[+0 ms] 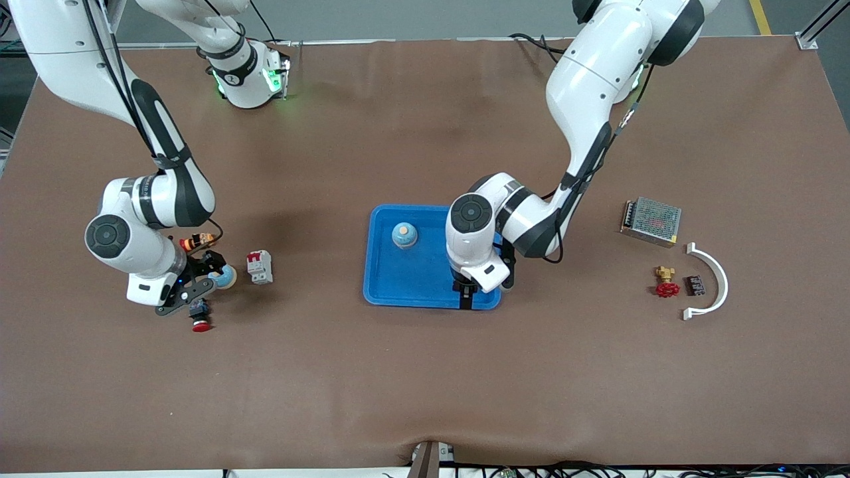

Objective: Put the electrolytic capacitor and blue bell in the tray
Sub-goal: 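Grasp the second bell with the right gripper while the left gripper returns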

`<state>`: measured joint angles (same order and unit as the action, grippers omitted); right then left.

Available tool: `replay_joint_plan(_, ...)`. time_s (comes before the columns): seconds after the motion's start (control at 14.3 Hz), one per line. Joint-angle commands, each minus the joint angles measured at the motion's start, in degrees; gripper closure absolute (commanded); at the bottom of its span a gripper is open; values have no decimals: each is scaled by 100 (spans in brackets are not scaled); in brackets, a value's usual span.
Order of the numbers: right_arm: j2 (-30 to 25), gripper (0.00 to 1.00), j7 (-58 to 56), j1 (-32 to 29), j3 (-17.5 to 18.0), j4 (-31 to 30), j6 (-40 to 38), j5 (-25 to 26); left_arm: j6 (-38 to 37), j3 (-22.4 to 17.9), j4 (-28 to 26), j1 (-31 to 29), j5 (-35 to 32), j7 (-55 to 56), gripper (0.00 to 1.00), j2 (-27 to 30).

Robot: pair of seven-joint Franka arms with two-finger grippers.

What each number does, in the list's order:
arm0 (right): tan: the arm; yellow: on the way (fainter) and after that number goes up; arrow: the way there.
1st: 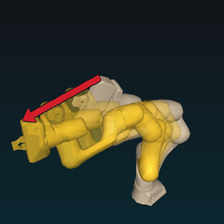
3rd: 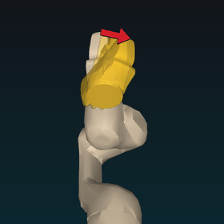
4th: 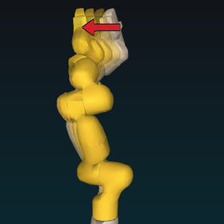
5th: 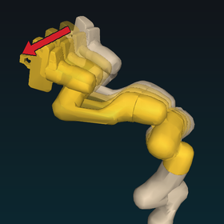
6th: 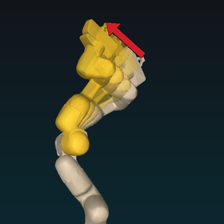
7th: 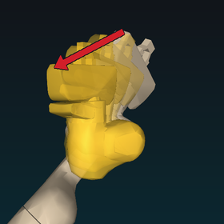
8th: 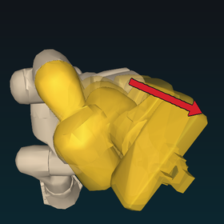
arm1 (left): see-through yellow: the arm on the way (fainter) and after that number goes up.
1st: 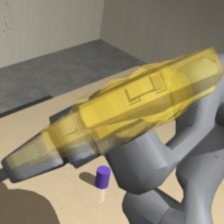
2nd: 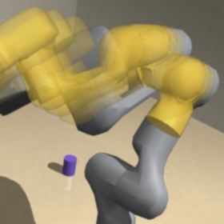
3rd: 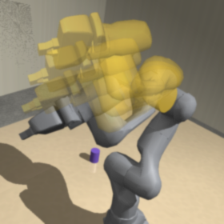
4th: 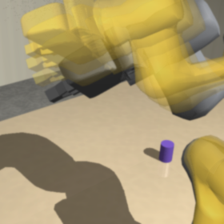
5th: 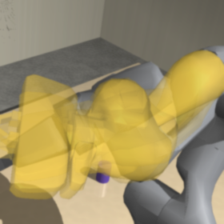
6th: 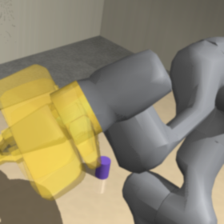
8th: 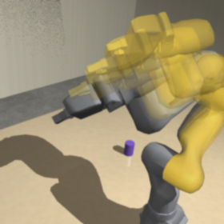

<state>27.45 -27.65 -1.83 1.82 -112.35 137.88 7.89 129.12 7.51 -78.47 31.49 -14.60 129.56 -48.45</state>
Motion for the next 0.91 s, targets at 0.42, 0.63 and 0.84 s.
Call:
replay_joint_plan(0.42,84,0,23,-19,91,-156,283,-42,-1002,57,333,-406,-17,-1167,0,380)
replay_joint_plan(0.63,119,0,23,-19,91,-243,440,-42,-1055,31,315,-634,378,-2388,0,555)
replay_joint_plan(0.84,190,0,32,-19,91,-384,757,-51,-1222,22,298,-959,379,-3101,0,600)
